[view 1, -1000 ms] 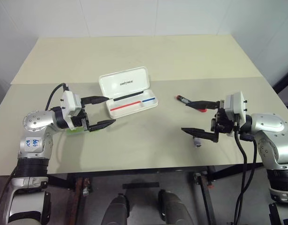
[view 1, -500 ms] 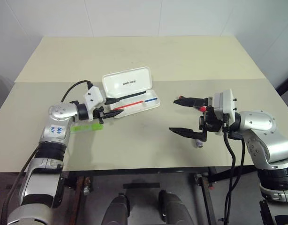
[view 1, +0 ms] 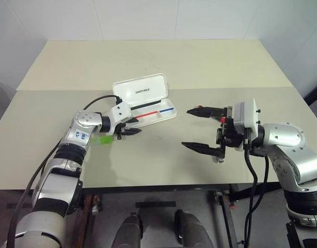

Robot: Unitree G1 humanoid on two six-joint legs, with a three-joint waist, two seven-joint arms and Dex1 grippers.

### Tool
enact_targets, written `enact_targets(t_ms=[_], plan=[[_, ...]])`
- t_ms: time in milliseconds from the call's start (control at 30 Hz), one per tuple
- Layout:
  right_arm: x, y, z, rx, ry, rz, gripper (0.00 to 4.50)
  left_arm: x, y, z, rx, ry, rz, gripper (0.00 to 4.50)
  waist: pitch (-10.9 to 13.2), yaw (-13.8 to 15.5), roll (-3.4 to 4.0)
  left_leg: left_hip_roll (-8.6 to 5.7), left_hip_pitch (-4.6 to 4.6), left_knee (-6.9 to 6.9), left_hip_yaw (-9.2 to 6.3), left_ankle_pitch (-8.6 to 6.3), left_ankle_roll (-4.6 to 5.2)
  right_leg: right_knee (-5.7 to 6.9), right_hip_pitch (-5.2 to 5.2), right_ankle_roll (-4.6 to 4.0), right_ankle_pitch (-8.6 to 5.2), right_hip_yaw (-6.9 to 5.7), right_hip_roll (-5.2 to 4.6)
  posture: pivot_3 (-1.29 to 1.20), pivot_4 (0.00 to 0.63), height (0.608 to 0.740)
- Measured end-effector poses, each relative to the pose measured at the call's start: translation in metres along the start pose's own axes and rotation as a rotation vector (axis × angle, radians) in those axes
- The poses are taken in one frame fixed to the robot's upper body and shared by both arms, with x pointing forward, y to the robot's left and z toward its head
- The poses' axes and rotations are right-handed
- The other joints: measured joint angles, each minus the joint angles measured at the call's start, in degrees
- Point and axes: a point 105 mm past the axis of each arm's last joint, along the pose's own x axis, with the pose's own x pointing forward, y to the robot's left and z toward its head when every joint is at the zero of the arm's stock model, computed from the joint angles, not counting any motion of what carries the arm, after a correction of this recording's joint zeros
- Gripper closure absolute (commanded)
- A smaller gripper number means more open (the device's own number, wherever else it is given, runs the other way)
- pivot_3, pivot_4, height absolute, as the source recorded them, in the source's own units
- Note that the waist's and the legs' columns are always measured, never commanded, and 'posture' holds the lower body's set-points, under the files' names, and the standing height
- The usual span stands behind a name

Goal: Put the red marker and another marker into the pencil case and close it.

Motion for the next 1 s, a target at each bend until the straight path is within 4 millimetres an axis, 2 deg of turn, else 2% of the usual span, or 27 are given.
enact_targets(t_ms=[533, 667, 767, 1000], plan=[[0.003, 0.001, 0.008, -0.012, -0.031, -0.010, 0.00, 0.009, 0.004, 0.006, 0.034, 0.136, -0.084, 2.34, 0.00, -0.03, 0.00, -0.02, 0.08, 0.16, 0.00, 0.00, 0.01, 0.24, 0.06, 0.01, 0.00, 0.03, 0.02, 0.00, 0.150, 0.740], [0.004, 0.000, 0.012, -0.022, -0.035, -0.007, 0.00, 0.010, 0.002, 0.007, 0.038, 0.142, -0.107, 3.45, -0.01, 0.03, -0.01, -0.01, 0.09, 0.13, -0.01, 0.00, 0.01, 0.22, 0.07, 0.01, -0.01, 0.02, 0.01, 0.00, 0.150, 0.740], [0.005, 0.001, 0.012, -0.018, -0.034, -0.008, 0.00, 0.011, -0.001, 0.008, 0.043, 0.139, -0.129, 4.46, -0.02, 0.00, -0.01, -0.02, 0.12, 0.14, -0.01, 0.00, 0.01, 0.21, 0.10, 0.01, -0.01, 0.03, 0.01, 0.00, 0.150, 0.740], [0.006, 0.002, 0.016, -0.028, -0.045, -0.001, 0.00, 0.009, -0.002, 0.006, 0.044, 0.128, -0.125, 4.48, -0.04, -0.05, -0.02, 0.00, 0.26, 0.14, -0.01, 0.00, 0.01, 0.29, 0.20, -0.01, -0.02, 0.03, 0.02, 0.00, 0.150, 0.740]])
